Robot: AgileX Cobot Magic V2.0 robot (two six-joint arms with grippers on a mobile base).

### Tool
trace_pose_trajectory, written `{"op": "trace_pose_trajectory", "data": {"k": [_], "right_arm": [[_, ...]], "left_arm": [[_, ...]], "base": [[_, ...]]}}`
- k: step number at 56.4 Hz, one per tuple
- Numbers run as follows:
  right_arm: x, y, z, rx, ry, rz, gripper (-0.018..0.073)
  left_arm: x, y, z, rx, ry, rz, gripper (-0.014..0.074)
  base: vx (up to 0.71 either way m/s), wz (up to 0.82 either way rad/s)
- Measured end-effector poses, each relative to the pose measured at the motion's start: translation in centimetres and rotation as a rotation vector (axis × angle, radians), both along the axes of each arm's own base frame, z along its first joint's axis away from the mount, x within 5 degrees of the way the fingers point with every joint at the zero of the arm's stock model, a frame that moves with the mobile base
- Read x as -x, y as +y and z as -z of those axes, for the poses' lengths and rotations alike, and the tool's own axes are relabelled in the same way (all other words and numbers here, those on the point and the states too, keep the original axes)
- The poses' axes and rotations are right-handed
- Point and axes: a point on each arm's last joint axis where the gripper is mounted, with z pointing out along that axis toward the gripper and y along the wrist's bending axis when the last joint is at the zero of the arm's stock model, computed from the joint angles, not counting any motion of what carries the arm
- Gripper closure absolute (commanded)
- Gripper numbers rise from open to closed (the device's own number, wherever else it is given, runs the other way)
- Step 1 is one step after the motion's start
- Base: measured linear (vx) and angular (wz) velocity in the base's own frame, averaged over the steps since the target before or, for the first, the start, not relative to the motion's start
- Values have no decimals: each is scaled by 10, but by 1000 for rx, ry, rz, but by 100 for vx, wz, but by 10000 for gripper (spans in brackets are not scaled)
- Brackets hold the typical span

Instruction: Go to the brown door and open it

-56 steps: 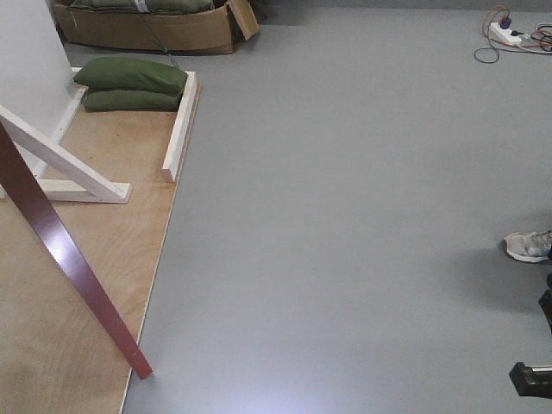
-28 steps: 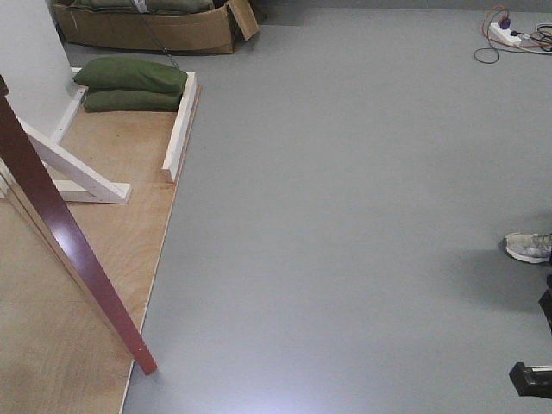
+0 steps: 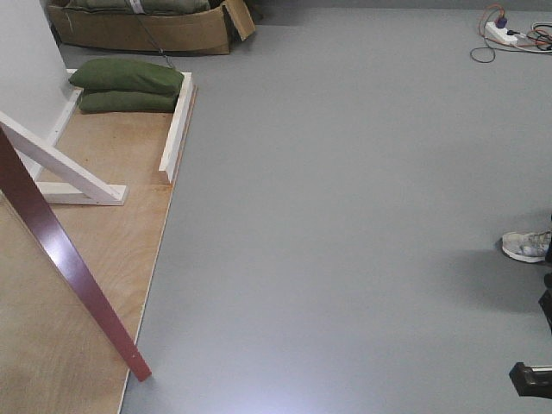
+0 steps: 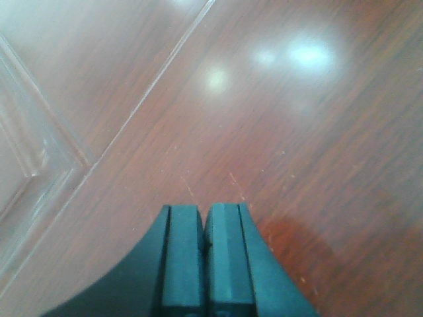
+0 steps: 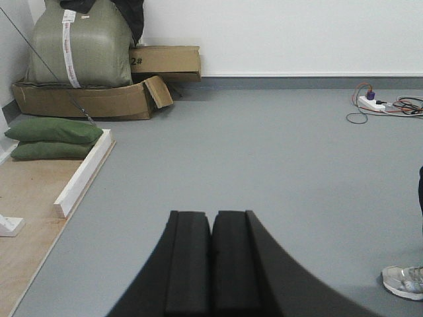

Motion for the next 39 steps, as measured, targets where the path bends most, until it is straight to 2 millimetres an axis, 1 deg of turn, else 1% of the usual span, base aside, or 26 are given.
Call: {"op": "trace_pose_trajectory", "data": {"k": [11, 22, 39], "right_arm": [[0, 0, 0, 0, 0, 0, 559], [0, 0, 0, 0, 0, 0, 559], [0, 0, 0, 0, 0, 0, 559]], "left_arm": [[0, 0, 0, 0, 0, 0, 599], [1, 5, 0, 14, -3, -45, 599], [1, 4, 0, 10, -3, -31, 599]], "base": [[4, -5], [6, -5], [8, -3]]}}
